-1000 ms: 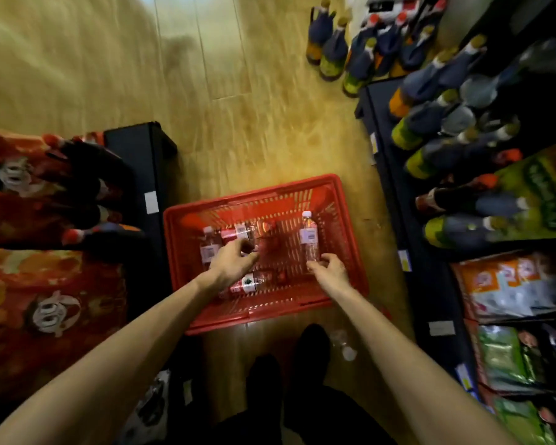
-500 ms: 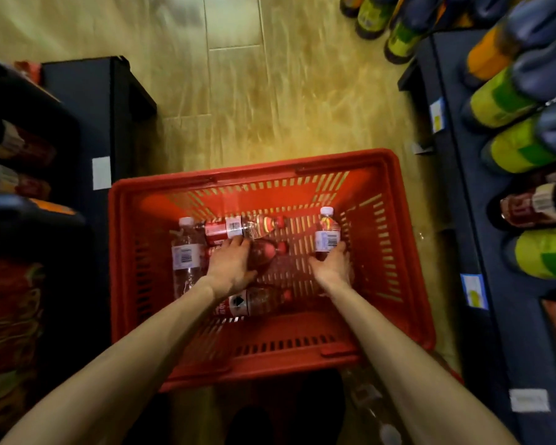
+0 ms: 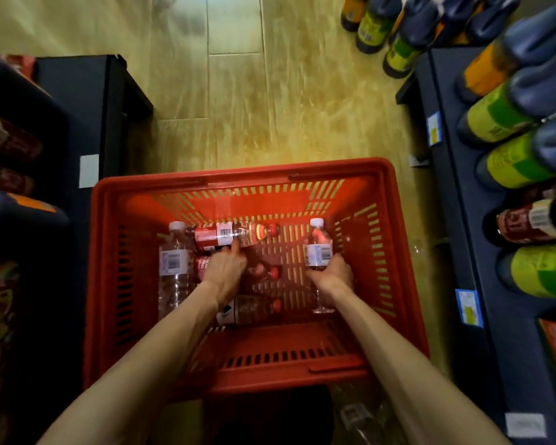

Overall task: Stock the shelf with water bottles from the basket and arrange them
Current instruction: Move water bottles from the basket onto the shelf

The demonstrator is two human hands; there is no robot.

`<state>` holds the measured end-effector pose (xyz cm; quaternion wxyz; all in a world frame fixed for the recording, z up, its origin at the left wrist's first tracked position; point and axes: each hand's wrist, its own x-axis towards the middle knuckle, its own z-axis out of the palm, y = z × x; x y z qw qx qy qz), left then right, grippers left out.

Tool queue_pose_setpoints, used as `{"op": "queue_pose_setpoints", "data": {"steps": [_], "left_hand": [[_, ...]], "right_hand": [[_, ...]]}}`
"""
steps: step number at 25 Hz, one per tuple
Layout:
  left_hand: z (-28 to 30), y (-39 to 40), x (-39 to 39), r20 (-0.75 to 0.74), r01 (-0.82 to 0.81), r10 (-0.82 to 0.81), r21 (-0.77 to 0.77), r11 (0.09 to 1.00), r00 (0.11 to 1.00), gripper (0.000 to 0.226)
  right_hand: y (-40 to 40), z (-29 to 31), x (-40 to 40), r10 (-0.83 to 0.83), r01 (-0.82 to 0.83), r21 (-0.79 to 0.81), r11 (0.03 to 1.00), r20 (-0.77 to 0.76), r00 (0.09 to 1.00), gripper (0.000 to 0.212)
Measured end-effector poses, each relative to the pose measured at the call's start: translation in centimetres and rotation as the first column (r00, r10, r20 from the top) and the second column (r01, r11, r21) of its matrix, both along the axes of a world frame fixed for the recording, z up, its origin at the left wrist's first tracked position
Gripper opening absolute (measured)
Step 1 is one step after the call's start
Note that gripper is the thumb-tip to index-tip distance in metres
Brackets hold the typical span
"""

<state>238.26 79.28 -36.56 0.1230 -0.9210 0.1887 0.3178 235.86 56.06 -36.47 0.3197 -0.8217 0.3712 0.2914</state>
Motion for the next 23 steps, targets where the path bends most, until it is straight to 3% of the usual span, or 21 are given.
{"op": "queue_pose_setpoints", "data": {"steps": [3, 5, 6, 8, 10, 14, 18, 23], "left_hand": [[1.4, 0.8, 0.3, 0.015, -0.023, 0.024, -0.067, 0.997, 1.000, 0.028], [4.2, 1.0, 0.5, -0.021, -0.146, 0.145, -0.217, 0.965, 0.989, 0.036], [5.9, 1.1, 0.5, -0.058, -0.256, 0.250, -0.313, 0.915, 0.966, 0.043], [10.0, 1.0, 0.3, -0.158, -0.503, 0.496, -0.496, 0.708, 0.854, 0.051], [14.0, 0.4, -0.3, -0.231, -0.592, 0.602, -0.621, 0.514, 0.764, 0.055], [24.1, -1.8, -1.0, -0.338, -0.590, 0.571, -0.732, 0.339, 0.748, 0.050], [37.2, -3.4, -0.4, -0.329, -0.524, 0.523, -0.804, 0.281, 0.786, 0.062], [54.7, -4.9, 2.4, -0.450, -0.532, 0.469, -0.845, 0.052, 0.760, 0.054]], "right_hand": [[0.3, 0.9, -0.5, 0.019, -0.020, 0.049, 0.999, 0.029, 0.999, 0.054], [0.4, 2.6, -0.9, -0.006, 0.000, 0.091, 0.996, 0.063, 0.998, 0.052], [0.4, 3.9, -1.0, -0.036, 0.025, 0.118, 0.993, 0.087, 0.996, 0.051], [0.6, 7.2, -1.6, -0.089, 0.064, 0.180, 0.982, 0.136, 0.987, 0.051], [0.6, 11.4, -2.5, -0.157, 0.110, 0.268, 0.957, 0.159, 0.975, 0.053], [0.2, 22.1, -3.3, -0.257, 0.151, 0.437, 0.887, 0.193, 0.947, 0.063], [-1.1, 35.7, -3.4, -0.408, 0.237, 0.584, 0.776, 0.179, 0.896, 0.051], [-3.9, 53.1, -3.6, -0.517, 0.260, 0.750, 0.608, 0.126, 0.847, 0.042]]}}
